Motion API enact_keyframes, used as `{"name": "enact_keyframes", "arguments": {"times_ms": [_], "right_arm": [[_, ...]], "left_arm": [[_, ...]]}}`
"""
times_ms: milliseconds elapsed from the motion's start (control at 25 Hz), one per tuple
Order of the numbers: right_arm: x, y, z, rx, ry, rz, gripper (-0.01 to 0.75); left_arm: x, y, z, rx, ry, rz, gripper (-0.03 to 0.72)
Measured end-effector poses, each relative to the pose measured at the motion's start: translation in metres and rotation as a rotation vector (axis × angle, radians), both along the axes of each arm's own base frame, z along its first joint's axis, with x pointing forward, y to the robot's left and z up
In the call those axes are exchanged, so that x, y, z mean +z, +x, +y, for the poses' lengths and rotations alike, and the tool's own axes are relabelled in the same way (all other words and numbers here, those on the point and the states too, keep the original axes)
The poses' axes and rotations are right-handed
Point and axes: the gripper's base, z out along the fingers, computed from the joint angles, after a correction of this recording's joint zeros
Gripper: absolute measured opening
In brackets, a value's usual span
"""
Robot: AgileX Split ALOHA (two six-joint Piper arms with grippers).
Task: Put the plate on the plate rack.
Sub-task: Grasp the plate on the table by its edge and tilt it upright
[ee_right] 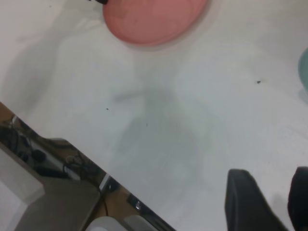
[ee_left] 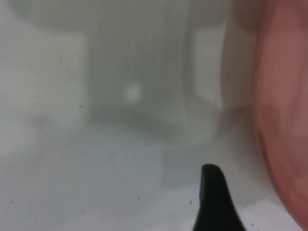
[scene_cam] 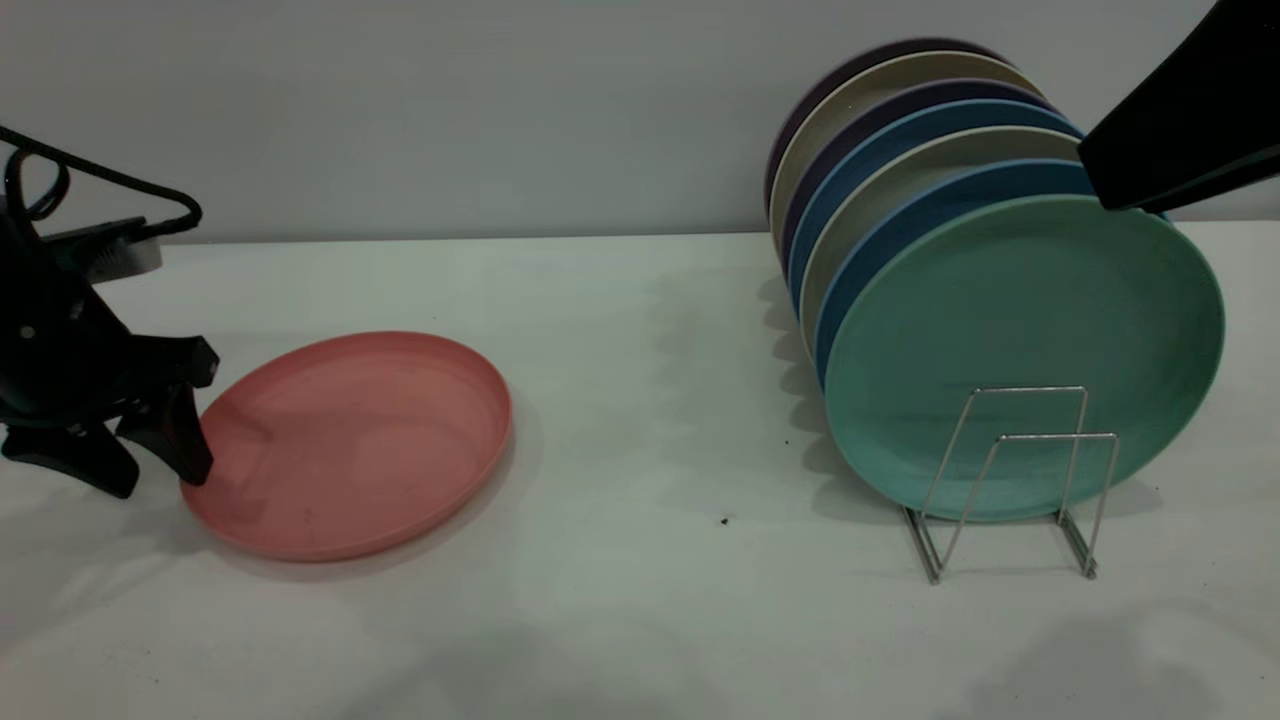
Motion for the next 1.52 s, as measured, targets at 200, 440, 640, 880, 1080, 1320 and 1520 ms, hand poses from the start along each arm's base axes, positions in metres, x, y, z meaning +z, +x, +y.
{"name": "enact_keyframes", "arguments": {"times_ms": [200,440,640,880,1080,1320,1520], "right_arm": [[0.0,0.0,0.0,-0.002,0.0,-0.001,0.239],[0.001,0.0,0.0,-0.007,0.012,0.002,0.239],[0.001,0.0,0.001,-0.01,0.02,0.003,0.239],[0.001,0.0,0.001,-0.006,0.021,0.008,0.239],[0.001,-0.001,0.001,0.002,0.023,0.015,0.239],[0.001,-0.001,0.001,0.002,0.023,0.015,0.239],[0.001,-0.001,0.002,0.014,0.018,0.01,0.239]], "left_arm": [[-0.008,0.004,0.0,0.001,-0.001,0.009,0.41],[-0.011,0.008,0.0,0.024,-0.014,0.002,0.341],[-0.011,0.011,0.001,0.034,-0.001,-0.031,0.225],[-0.012,0.015,0.003,0.045,0.01,-0.061,0.098],[-0.02,0.014,0.003,0.045,0.013,-0.052,0.03],[-0.02,0.015,0.003,-0.049,0.03,-0.067,0.026],[-0.019,0.013,0.002,-0.138,0.035,-0.061,0.026]]}}
